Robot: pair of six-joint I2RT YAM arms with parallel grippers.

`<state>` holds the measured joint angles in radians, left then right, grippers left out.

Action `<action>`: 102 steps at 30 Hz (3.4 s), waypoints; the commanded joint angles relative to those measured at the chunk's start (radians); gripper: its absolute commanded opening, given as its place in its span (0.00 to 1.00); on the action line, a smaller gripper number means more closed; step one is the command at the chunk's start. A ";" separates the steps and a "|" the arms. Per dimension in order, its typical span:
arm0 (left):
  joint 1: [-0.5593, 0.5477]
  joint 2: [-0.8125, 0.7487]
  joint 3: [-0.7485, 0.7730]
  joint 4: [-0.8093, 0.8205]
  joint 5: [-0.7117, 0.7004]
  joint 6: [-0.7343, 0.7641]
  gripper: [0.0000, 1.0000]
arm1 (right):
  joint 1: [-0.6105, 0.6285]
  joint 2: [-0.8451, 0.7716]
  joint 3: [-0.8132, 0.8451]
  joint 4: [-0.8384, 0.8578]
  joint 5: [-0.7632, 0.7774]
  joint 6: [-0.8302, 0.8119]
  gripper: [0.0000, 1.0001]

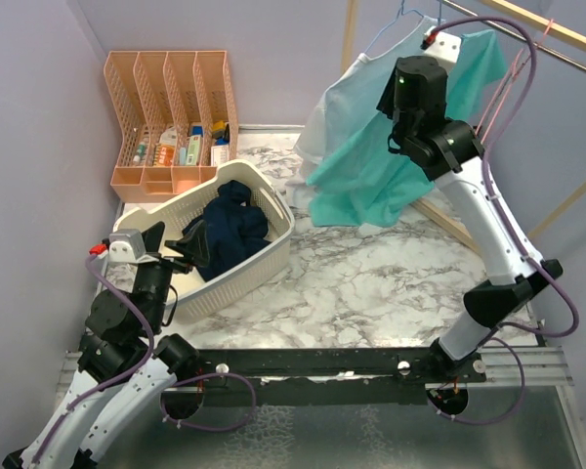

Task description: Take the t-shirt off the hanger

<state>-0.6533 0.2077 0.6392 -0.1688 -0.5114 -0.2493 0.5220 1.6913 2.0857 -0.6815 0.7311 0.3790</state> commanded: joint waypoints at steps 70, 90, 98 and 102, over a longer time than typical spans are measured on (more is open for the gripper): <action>0.090 0.360 0.168 0.153 0.726 0.036 0.99 | -0.001 -0.622 -0.312 -0.291 -0.655 -0.109 0.01; 0.090 0.939 0.676 0.496 1.546 -0.214 0.76 | -0.001 -1.054 -0.689 -0.321 -1.180 -0.158 0.01; 0.065 1.074 0.745 0.915 1.694 -0.557 0.80 | -0.001 -1.069 -0.745 -0.263 -1.246 -0.160 0.01; 0.030 1.135 0.788 0.903 1.710 -0.566 0.80 | 0.000 -1.057 -0.774 -0.200 -1.322 -0.152 0.01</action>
<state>-0.5911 1.3109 1.3670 0.6022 1.1149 -0.7219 0.5175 0.6334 1.3308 -1.0031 -0.4805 0.2298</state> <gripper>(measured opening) 0.800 0.055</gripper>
